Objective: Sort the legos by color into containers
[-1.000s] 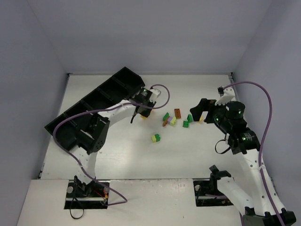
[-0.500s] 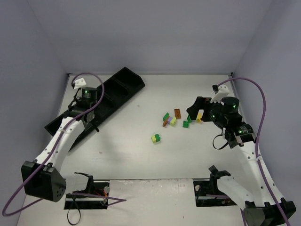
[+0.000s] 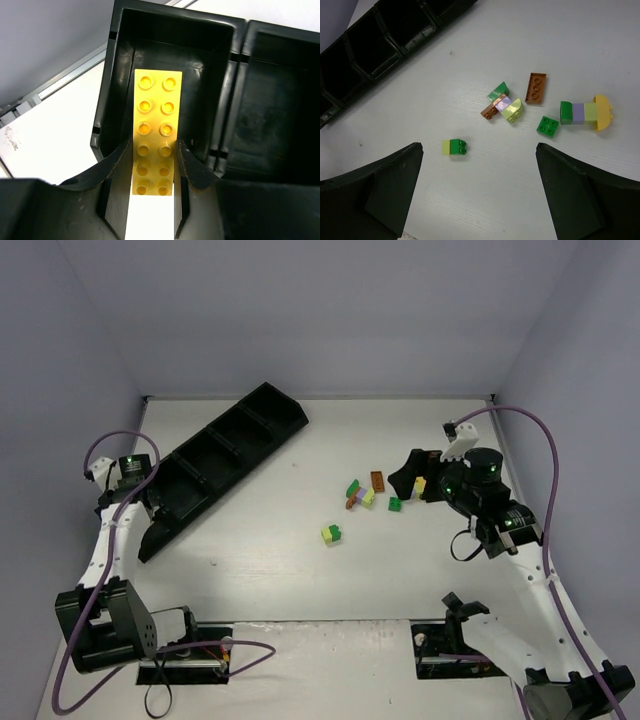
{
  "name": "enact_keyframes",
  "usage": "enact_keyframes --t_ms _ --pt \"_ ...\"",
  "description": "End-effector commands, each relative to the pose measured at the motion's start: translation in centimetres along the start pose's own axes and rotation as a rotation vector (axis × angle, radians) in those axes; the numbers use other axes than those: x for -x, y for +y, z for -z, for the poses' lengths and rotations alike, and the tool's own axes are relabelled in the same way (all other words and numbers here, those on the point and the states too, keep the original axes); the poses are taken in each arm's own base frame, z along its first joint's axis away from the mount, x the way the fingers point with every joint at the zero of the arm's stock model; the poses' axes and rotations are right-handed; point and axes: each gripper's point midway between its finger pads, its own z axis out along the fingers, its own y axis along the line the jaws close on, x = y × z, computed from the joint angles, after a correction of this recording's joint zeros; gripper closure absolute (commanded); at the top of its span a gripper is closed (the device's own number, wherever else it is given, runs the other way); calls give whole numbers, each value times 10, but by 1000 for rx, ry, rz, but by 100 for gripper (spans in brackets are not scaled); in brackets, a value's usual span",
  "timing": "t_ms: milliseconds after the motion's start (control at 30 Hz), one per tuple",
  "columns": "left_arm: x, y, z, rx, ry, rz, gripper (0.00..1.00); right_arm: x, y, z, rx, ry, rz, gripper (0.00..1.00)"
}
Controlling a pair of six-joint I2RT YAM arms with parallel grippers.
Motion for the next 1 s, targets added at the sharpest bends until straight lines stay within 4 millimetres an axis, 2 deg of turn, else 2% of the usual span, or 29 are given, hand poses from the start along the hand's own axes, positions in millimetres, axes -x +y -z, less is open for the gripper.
enact_keyframes --t_ms 0,67,233,300,500,667,767,800,867,900,933,967 --pt "12 -6 -10 -8 -22 59 100 21 14 9 43 -65 13 7" --pt "10 -5 -19 7 -4 57 96 20 14 10 40 -67 15 7" --pt "12 -9 -33 7 13 53 69 16 11 11 28 -60 14 7" --pt "14 -10 -33 2 12 48 58 15 9 10 21 -58 11 6" --pt "19 -15 -22 -48 2 57 42 10 4 9 -1 -52 5 6" --pt "36 -20 -1 -118 -28 76 38 10 -1 7 -28 -50 -1 5" --pt "47 -31 18 -191 -47 71 38 10 -6 2 -52 -44 -8 10" --pt "51 -35 24 -212 -57 65 38 7 -9 -2 -63 -30 -11 13" --pt "55 -49 41 -267 -82 24 37 6 -14 -6 -92 -21 -13 25" --pt "57 -56 49 -293 -93 8 37 3 -18 -13 -106 -1 -18 35" --pt "58 -62 55 -314 -101 -18 37 2 -20 -17 -118 11 -24 38" --pt "53 -77 67 -360 -105 -61 37 4 -23 -20 -133 13 -27 40"
